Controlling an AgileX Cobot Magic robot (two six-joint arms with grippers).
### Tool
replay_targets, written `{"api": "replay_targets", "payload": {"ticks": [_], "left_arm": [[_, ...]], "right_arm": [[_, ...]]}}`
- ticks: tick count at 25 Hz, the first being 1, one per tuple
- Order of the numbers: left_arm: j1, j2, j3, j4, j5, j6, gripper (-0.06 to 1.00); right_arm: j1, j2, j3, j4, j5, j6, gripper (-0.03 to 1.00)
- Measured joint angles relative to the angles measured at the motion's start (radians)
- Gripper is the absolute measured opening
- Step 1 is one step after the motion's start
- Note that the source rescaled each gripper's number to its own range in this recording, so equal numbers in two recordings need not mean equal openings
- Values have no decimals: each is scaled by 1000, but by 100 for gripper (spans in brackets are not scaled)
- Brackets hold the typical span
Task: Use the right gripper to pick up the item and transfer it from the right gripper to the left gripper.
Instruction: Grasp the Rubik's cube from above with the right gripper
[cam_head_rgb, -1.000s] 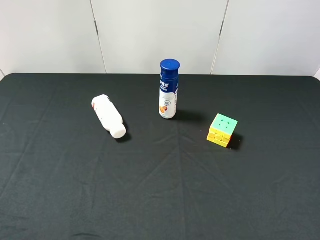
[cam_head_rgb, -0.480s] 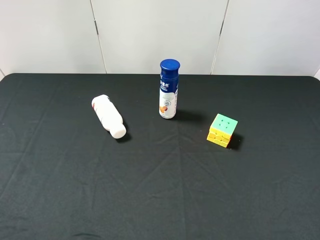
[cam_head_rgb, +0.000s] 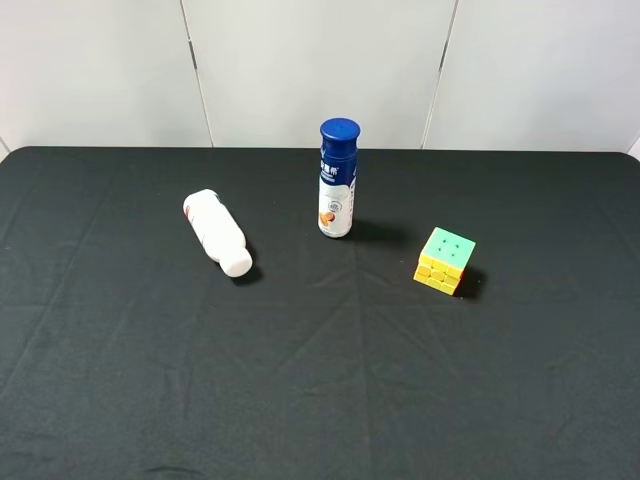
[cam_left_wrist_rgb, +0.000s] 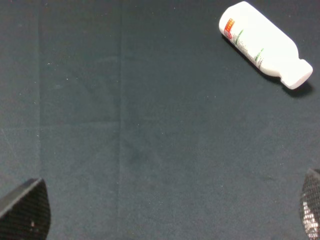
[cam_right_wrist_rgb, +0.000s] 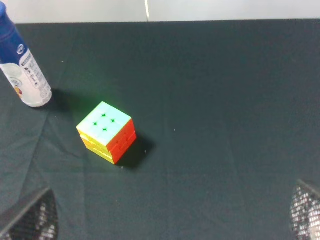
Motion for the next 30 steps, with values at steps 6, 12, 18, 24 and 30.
{"api": "replay_targets", "payload": {"ticks": [6, 12, 18, 24, 30], "left_arm": [[0, 0, 0, 0, 0, 0, 100], [0, 0, 0, 0, 0, 0, 100], [0, 0, 0, 0, 0, 0, 100], [0, 0, 0, 0, 0, 0, 100], [0, 0, 0, 0, 0, 0, 100]], "right_arm": [[3, 238, -155, 44, 0, -150, 100], [104, 435, -215, 103, -5, -297, 100], [234, 616, -222, 106, -87, -412, 100], [316, 803, -252, 109, -119, -513, 100], [344, 984, -318, 110, -124, -587, 100]]}}
